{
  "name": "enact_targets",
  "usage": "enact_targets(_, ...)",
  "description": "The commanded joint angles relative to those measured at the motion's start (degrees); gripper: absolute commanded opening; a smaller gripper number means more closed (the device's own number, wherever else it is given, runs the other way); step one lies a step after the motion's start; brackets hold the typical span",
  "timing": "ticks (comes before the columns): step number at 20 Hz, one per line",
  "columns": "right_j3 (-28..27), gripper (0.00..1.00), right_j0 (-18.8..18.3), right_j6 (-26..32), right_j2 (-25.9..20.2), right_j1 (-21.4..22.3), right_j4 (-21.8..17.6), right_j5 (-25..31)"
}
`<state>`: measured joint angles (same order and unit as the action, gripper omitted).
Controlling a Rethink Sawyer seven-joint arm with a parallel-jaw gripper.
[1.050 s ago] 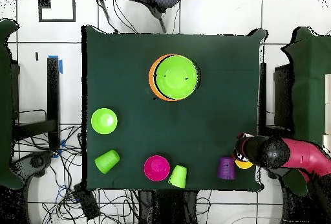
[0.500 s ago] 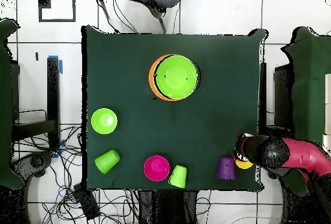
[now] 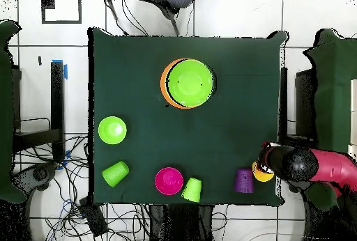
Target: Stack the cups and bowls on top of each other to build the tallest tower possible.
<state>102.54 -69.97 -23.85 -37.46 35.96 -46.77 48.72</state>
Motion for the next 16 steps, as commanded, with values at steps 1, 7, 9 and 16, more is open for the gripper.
enact_targets(1,1.0,1.00,2.9,6.2,-1.3,1.6,-1.5,2.7)
enact_targets(7,-0.2,1.00,4.1,7.5,0.0,1.1,-4.2,3.4)
enact_targets(9,-1.1,1.00,5.2,7.5,1.2,0.6,-6.5,3.4)
enact_targets(16,-2.7,1.00,6.5,7.2,3.0,-1.4,-9.1,2.7)
